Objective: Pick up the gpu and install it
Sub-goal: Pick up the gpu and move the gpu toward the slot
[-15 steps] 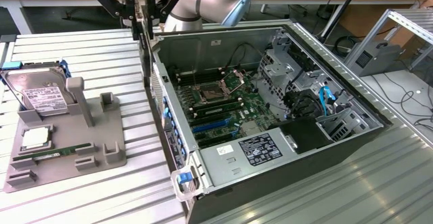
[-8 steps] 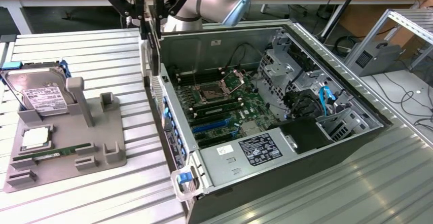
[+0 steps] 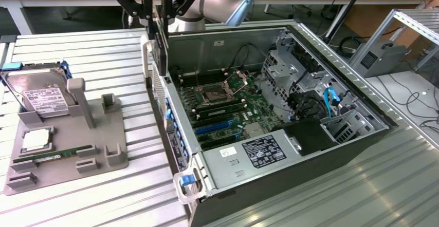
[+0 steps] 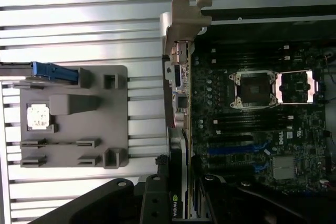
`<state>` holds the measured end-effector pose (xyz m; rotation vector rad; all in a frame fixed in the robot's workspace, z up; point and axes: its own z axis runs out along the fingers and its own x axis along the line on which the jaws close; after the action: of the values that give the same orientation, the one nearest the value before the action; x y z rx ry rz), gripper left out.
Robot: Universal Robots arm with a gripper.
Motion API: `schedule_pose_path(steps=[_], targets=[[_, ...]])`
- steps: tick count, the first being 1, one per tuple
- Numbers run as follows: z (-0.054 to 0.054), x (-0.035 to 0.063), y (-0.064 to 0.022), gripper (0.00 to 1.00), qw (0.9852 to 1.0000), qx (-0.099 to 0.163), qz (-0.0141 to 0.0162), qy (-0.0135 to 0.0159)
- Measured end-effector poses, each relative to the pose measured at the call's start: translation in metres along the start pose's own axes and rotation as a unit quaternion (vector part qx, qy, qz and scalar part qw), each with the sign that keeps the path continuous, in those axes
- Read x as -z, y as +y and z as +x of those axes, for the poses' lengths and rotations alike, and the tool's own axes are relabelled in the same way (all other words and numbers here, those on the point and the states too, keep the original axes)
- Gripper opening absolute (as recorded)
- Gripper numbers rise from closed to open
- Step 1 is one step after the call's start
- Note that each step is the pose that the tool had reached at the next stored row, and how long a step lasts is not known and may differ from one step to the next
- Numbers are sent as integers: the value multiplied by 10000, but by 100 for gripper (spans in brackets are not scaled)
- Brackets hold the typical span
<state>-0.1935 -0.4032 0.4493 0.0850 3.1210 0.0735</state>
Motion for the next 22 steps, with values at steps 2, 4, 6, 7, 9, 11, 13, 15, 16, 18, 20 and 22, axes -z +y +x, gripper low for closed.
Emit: schedule_pose_path(steps=[2,4,6,7,9,11,13,15,16,18,20,22], targets=[[-28,-1,1,27,10000,0,0,0],[-60,-1,3,27,10000,0,0,0],[-83,-2,4,27,10000,0,0,0],[-108,-2,6,27,10000,0,0,0],[-149,-3,8,27,10000,0,0,0],[-178,-3,9,27,10000,0,0,0],[-208,-4,11,27,10000,0,0,0],[-228,-5,12,27,10000,0,0,0],[-242,-5,13,27,10000,0,0,0],[-278,-6,15,27,10000,0,0,0],[-310,-7,17,27,10000,0,0,0],[-332,-7,18,27,10000,0,0,0]])
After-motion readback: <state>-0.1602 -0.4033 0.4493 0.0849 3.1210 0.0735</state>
